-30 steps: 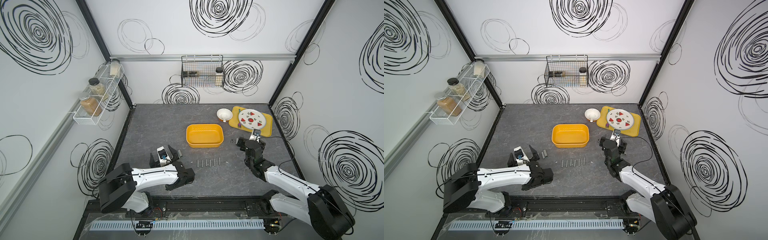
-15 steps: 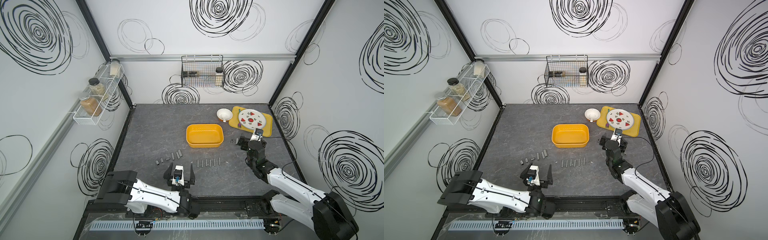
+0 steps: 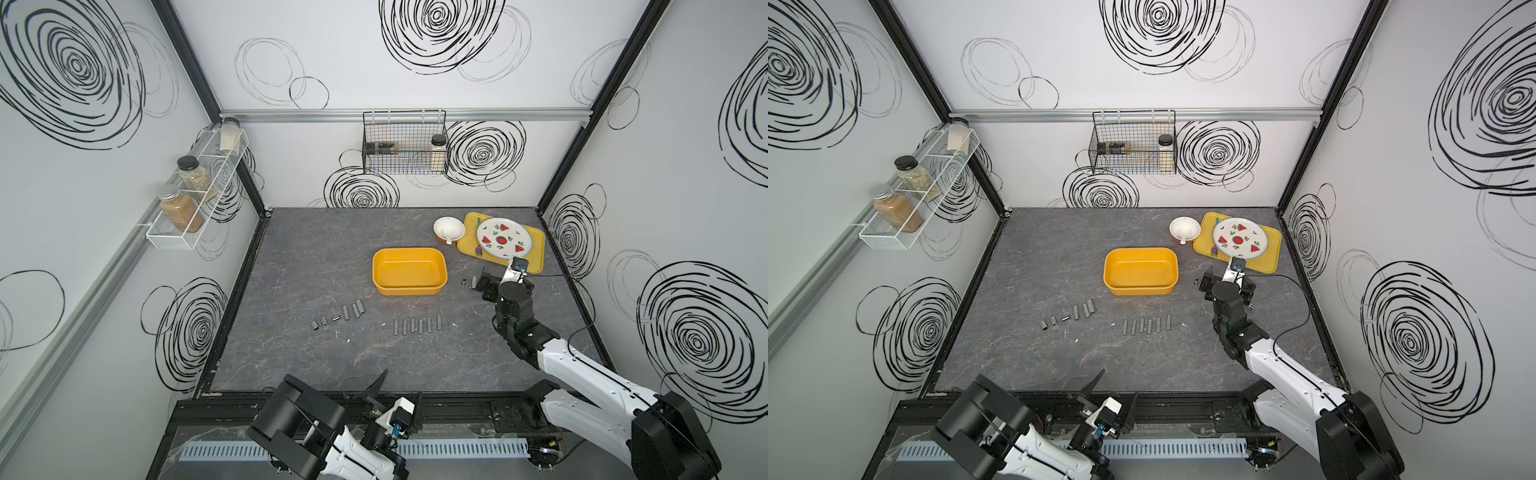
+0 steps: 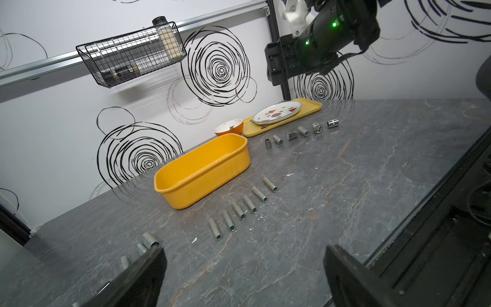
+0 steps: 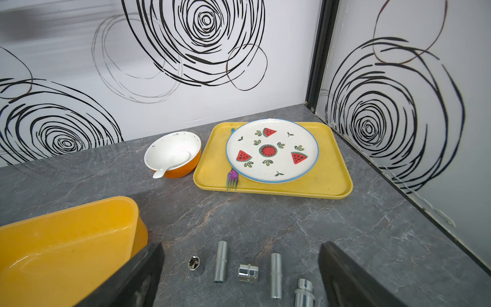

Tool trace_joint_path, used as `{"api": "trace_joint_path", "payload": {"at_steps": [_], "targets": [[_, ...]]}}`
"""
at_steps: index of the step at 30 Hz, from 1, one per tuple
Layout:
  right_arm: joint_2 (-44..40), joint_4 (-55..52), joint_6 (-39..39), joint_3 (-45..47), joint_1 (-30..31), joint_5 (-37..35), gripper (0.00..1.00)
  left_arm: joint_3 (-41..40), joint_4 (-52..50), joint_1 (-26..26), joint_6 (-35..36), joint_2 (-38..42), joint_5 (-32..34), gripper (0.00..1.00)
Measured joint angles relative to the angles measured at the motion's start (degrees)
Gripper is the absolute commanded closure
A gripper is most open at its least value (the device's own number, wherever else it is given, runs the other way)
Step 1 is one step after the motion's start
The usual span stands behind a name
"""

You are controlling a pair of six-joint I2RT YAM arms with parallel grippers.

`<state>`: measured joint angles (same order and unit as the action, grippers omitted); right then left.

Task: Take out the socket from the storage box
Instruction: Reset both arms

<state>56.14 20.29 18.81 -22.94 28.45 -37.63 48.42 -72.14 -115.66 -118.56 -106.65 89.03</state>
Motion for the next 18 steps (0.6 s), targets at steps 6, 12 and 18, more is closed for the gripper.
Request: {"api": "trace_joint_path", "payload": {"at_steps": [6, 12, 18], "targets": [[2.16, -0.39, -0.11, -1.25, 0.00, 1.40, 0.05, -1.20, -0.22, 0.20, 0.00, 0.33, -0.02, 0.01], [4.68, -1.66, 0.02, -4.35, 0.00, 3.13, 0.06, -4.81, -0.17, 4.17, -0.02, 5.03, 0.07, 0.01], [4.76, -4.46, 0.09, -7.52, 0.00, 6.21, 0.08, -6.01, 0.09, 12.98, -0.04, 10.29, 0.04, 0.01]]}}
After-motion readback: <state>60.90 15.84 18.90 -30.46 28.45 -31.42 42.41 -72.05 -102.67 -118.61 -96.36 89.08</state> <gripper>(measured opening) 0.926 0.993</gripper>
